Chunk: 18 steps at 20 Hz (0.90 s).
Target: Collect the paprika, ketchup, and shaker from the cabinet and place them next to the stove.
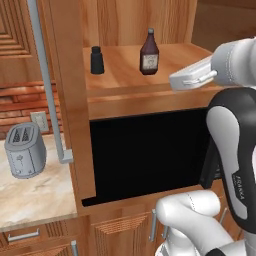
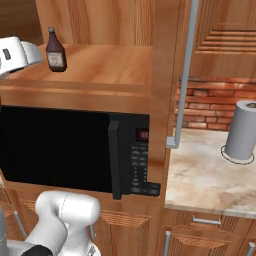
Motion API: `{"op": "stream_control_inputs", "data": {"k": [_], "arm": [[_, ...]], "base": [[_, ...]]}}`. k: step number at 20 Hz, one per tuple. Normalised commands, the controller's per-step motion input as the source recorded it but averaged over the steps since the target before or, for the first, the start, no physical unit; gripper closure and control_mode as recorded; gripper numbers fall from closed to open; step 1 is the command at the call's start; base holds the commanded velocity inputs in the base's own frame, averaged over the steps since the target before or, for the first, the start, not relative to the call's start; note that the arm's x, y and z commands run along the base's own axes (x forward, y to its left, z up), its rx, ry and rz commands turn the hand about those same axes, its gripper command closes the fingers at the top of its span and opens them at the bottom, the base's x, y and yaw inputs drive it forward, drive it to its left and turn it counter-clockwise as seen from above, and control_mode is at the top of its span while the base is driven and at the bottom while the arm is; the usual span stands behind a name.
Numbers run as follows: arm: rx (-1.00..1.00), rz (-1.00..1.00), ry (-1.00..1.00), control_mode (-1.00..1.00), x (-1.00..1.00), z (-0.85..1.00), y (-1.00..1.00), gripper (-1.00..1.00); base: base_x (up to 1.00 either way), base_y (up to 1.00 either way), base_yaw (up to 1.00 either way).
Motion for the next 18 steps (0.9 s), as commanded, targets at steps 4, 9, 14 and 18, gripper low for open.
{"op": "stream_control_inputs", "data": {"k": [4, 9, 14, 18], "arm": [[0.02, 0.00, 0.00, -1.00, 0.20, 0.13, 0.03, -1.00], [0.01, 0.00, 0.00, -1.00, 0.24, 0.03, 0.00, -1.00], [0.12, 0.00, 0.07, -1.00, 0.26, 0.00, -0.16, -1.00], [0.15, 0.00, 0.13, -1.00, 0.36, 0.19, -0.16, -1.00]], "base": [[0.00, 0.00, 0.00], [0.00, 0.00, 0.00], [0.00, 0.00, 0.00], [0.00, 0.00, 0.00]]}}
